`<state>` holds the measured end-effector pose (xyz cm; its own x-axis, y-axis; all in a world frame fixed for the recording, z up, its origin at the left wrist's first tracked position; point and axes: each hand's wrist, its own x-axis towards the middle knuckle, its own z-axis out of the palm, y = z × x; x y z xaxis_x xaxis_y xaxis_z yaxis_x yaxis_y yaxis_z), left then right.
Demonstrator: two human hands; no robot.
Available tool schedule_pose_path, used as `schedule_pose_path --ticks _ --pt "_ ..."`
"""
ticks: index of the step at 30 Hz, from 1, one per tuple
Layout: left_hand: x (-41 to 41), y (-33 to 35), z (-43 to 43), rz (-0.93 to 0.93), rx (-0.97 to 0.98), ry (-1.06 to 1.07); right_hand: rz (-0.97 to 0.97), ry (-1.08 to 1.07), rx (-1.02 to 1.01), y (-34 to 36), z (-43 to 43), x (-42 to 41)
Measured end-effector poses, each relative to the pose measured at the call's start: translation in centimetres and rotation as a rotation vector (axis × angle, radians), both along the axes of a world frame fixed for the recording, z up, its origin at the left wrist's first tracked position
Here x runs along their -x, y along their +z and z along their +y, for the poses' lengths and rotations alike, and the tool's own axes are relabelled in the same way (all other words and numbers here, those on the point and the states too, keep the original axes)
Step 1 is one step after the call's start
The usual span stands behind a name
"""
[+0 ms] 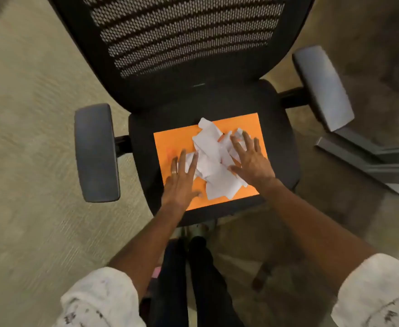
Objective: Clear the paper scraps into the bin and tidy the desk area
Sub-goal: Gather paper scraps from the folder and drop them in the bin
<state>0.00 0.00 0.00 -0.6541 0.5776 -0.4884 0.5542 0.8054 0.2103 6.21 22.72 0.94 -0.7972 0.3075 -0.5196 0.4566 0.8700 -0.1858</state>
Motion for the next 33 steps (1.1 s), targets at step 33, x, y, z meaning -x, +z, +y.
schedule_pose_path --ticks 33 --pt "13.6 0.8 7.7 -0.088 -0.337 0.061 0.410 -0.230 0.078 0.9 2.6 -1.4"
